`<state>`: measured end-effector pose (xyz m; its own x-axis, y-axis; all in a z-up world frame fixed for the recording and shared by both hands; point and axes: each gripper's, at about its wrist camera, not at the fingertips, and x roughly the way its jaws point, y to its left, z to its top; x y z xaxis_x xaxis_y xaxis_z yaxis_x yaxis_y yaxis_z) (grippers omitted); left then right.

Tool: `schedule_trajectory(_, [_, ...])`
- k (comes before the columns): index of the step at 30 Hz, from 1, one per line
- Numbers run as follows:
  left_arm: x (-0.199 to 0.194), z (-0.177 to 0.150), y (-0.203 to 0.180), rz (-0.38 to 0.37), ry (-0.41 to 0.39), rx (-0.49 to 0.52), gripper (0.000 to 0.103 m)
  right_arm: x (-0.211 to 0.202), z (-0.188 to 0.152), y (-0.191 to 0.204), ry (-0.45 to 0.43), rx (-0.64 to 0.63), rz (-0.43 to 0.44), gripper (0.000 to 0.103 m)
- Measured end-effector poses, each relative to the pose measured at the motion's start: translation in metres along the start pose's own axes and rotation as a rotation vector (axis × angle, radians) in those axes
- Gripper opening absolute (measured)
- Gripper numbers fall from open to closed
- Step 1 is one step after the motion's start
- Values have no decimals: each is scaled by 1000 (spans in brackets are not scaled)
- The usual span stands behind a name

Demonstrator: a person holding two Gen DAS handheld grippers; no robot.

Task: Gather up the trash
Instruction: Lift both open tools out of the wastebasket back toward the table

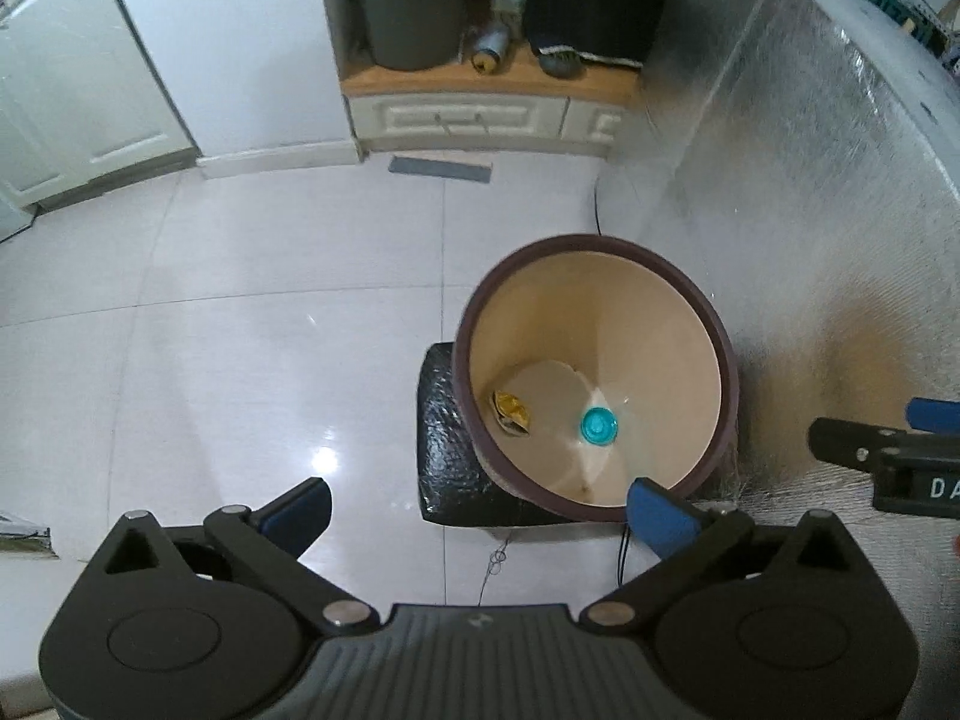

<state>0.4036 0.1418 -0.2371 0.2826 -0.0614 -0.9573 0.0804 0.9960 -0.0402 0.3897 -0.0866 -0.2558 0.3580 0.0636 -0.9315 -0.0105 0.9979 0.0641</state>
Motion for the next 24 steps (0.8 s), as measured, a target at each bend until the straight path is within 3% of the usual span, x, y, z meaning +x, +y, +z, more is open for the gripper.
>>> schedule_trajectory(8, [-56, -17, 6, -26, -84, -52, 103, -54, -14, -2, -55, -15, -10, 103])
schedule_trajectory(15, [-107, -29, -3, -49, -159, -67, 103, -115, -22, -3, -157, -21, -6, 103])
schedule_trajectory(24, [-171, -52, -36, -52, -273, -79, 103, -185, -47, -28, -280, -21, 14, 103])
